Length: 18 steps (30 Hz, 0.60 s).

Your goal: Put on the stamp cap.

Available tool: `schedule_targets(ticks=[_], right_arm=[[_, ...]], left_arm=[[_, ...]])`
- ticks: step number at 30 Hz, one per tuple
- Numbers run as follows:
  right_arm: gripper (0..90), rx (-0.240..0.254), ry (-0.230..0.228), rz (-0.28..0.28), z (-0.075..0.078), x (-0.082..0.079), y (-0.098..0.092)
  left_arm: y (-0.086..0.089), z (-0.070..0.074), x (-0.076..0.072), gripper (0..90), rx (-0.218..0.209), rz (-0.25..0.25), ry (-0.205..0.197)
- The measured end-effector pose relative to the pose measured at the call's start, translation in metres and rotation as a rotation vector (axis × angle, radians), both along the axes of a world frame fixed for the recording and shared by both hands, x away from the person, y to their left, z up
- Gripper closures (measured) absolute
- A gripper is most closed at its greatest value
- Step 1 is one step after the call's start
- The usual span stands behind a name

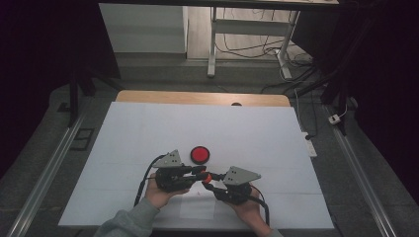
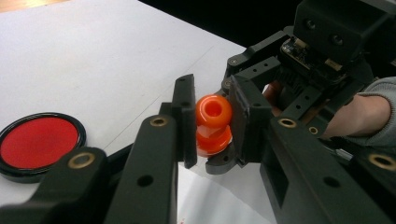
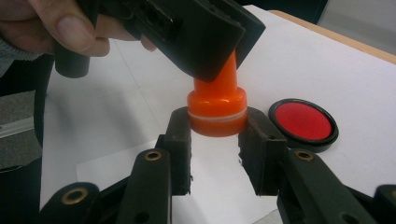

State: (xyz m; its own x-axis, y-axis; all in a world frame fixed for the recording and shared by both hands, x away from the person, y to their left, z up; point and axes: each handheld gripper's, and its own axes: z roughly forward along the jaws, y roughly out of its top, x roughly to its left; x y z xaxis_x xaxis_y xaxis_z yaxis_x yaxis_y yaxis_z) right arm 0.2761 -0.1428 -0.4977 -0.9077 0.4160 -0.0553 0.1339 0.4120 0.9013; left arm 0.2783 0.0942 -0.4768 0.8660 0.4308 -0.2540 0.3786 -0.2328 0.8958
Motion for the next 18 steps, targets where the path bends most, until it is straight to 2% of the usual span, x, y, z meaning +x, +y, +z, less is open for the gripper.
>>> schedule_targets(ticks=[9,18], right_arm=[[64.8,0.002,-0.017,0.0,-0.0003,-0.0017,0.0002],[64.8,0.001,-0.041,-0.015,-0.0004,-0.0045,0.0005]], left_arm=[[0.001,-0.0021,0.0006,73.1,-0.022,-0.002,0.015],[0.001,-0.0036,-0.0002,73.2,-0.028,-0.002,0.008]])
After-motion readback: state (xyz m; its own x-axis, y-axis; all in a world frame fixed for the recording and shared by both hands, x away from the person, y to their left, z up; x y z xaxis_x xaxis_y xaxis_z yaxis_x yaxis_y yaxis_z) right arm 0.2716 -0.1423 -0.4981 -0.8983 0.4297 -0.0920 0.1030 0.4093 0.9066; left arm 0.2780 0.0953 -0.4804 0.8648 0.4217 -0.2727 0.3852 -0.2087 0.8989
